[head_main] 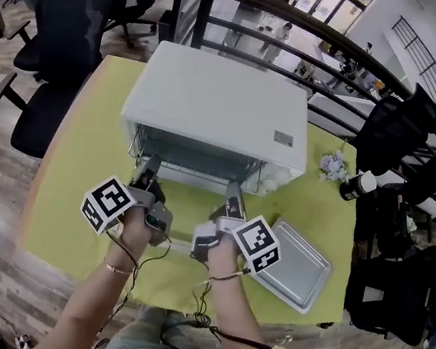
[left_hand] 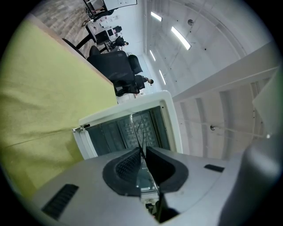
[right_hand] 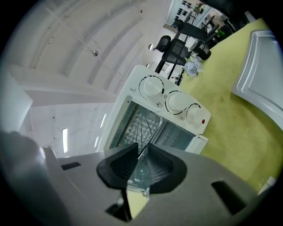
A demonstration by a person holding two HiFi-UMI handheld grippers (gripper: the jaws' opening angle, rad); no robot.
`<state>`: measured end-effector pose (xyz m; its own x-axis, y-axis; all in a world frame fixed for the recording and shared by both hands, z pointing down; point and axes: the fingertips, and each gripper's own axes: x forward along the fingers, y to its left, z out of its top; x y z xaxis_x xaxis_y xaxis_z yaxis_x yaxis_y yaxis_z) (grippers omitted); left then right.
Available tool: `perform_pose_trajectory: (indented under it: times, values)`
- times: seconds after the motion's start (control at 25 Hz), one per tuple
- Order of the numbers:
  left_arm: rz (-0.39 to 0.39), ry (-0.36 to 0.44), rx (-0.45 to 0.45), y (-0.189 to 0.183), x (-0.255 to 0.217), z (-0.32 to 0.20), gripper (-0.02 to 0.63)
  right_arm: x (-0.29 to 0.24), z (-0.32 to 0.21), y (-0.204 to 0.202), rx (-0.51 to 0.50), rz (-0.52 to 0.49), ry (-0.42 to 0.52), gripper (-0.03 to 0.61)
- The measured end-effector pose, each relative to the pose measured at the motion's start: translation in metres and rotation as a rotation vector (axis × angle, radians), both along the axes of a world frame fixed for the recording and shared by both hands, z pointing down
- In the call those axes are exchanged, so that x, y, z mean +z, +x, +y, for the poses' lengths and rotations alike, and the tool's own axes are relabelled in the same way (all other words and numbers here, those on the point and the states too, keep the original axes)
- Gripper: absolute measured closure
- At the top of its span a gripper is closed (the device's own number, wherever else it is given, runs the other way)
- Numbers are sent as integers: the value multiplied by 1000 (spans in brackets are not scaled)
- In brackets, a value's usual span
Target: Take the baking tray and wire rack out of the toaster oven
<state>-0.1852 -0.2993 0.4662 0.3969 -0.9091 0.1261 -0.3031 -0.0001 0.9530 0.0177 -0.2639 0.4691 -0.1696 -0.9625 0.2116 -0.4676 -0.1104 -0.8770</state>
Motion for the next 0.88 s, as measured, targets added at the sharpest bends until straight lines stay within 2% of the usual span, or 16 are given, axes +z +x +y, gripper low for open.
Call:
perform_pose_trajectory:
  times: [0.88]
  values:
    - [-14,-13,-8,-6,-3,52,581,-4,52,-7,-28,8,-11,515]
